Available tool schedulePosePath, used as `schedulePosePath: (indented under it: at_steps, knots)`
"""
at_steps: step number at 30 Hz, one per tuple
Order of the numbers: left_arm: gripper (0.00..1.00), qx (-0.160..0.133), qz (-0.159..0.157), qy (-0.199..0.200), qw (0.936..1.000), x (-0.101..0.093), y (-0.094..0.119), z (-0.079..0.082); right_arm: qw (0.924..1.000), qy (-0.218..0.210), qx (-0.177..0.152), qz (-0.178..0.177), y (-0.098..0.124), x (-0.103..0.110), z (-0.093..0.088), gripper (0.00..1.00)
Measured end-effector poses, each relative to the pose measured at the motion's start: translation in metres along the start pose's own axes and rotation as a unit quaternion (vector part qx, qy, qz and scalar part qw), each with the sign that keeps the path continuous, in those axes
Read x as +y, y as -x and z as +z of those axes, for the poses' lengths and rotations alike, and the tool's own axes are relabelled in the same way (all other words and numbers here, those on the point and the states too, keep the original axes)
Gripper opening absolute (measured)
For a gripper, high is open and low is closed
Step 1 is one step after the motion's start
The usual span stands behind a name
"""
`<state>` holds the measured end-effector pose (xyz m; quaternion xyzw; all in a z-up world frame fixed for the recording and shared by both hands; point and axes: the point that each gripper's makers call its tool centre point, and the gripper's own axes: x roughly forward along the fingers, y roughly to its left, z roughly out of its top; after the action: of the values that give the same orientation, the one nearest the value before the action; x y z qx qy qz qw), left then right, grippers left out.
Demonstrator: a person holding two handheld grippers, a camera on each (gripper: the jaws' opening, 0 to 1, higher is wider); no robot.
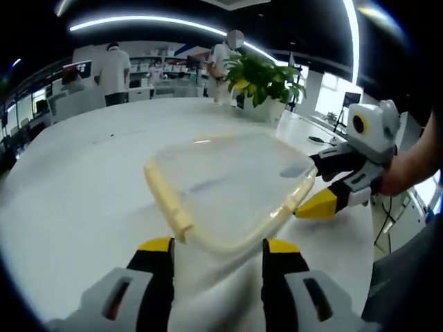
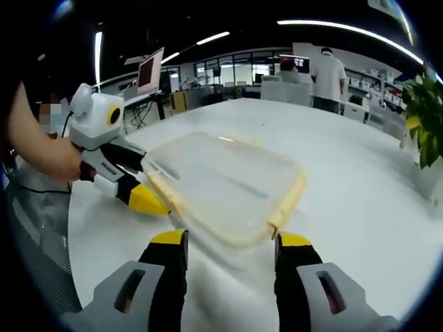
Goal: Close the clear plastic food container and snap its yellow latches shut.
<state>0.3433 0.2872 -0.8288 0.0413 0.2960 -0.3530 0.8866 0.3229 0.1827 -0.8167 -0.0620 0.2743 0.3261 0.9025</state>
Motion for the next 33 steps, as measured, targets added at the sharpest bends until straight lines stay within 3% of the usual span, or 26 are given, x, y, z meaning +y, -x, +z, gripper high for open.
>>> schedulePosePath:
  at_steps: [33]
  knots:
    - [0.45, 0.008, 0.010, -0.005, 0.9999, 0.091, 0.023, -0.007, 1.0000, 0.001, 0.000, 0.001, -0.076, 0.038, 0.045, 0.47]
